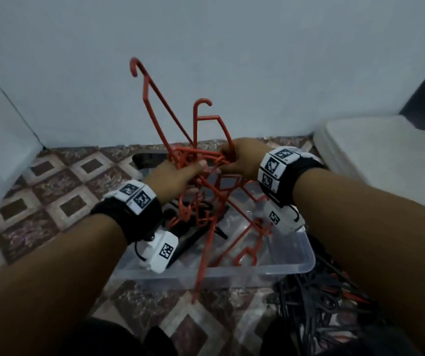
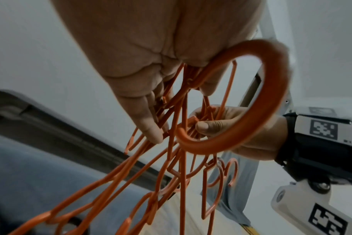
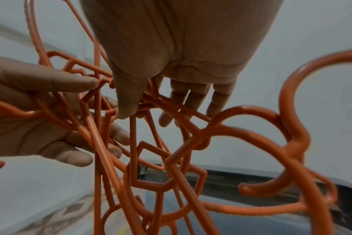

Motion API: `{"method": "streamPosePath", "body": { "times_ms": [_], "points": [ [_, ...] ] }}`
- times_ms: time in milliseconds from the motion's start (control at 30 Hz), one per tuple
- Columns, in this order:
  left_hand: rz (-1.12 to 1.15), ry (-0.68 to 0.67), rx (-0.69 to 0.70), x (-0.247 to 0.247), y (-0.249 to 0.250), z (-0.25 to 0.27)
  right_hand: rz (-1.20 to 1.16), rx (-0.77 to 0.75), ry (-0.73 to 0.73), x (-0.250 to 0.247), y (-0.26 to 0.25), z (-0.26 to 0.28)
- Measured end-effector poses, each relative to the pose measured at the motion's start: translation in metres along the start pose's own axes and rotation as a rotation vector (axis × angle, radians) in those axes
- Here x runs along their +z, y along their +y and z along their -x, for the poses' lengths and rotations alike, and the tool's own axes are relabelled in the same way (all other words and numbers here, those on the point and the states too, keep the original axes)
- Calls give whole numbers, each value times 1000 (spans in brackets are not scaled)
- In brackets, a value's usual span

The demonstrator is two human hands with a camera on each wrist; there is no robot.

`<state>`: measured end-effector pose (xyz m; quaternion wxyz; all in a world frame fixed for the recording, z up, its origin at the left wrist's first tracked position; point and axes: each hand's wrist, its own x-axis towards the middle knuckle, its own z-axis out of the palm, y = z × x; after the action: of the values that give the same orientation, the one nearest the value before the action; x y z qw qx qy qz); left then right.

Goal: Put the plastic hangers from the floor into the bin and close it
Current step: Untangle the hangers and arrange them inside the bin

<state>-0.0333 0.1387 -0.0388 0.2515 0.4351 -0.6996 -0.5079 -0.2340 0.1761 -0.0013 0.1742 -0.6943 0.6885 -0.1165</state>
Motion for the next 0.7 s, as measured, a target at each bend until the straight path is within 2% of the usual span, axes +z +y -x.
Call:
{"method": "streamPosePath", "body": {
  "times_ms": [133, 300, 400, 567, 700],
  "points": [
    [-96, -34, -108, 9, -46, -15, 35, 65, -90, 38, 18, -19],
    [-273, -70, -175, 5, -85, -31, 291, 203, -92, 70, 30, -31],
    [-226, -176, -241, 4, -107, -31, 189, 216, -176, 82, 28, -32],
    [-437, -312, -335, -1, -135, -27, 7, 288, -174, 91, 27, -21],
    [-803, -407, -395, 3, -146, -24, 13, 376, -149, 80, 30, -2]
  ]
}}
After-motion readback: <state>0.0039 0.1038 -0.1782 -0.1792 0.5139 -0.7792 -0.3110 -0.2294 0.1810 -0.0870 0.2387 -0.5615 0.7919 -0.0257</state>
